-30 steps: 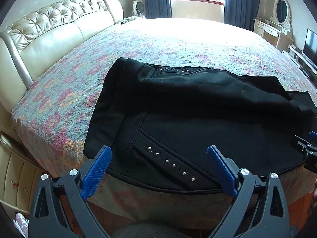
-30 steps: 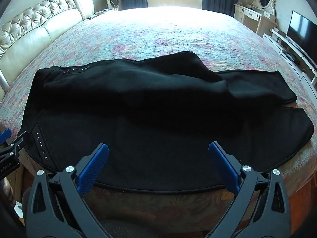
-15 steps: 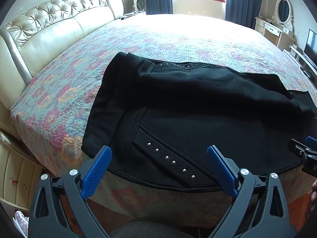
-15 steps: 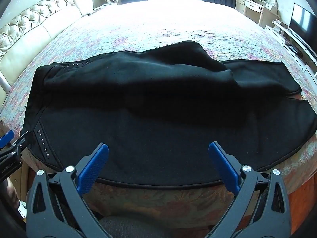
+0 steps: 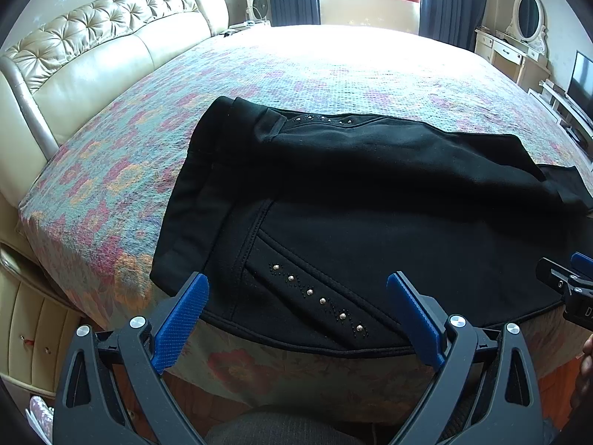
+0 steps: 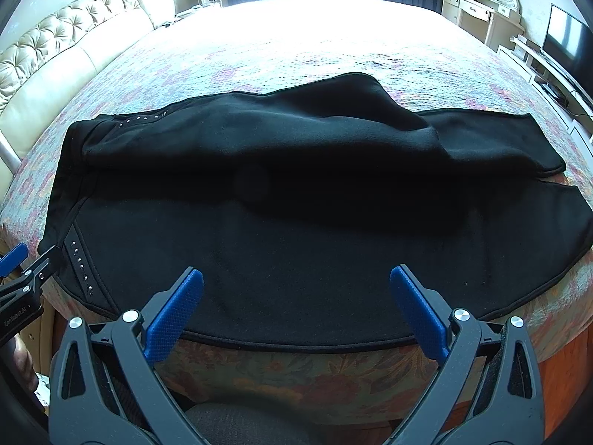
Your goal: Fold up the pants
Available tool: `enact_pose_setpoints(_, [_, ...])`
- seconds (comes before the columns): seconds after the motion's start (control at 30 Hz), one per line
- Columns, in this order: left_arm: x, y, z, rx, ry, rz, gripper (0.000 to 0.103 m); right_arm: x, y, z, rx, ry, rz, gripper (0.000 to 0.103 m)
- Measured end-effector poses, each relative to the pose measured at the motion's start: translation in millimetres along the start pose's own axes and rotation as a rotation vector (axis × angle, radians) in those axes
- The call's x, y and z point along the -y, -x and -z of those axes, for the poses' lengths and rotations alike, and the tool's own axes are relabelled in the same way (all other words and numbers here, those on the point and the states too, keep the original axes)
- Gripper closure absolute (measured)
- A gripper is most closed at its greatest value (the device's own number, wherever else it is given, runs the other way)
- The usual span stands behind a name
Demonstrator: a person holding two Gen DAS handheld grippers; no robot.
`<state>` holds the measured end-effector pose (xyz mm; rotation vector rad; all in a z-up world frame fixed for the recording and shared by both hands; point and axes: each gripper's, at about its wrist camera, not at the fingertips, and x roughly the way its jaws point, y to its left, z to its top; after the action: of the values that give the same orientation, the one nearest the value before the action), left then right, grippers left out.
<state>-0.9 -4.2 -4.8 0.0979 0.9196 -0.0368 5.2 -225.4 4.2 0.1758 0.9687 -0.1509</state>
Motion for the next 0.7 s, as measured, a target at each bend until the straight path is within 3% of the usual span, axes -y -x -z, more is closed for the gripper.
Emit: enact_pose_setpoints(0.7, [1.0,0.1,1.0,0.001,-0.004,0.007,0.007,-2.4,-3.6,0.0,-0.023,-0.004,-0.006,0.002])
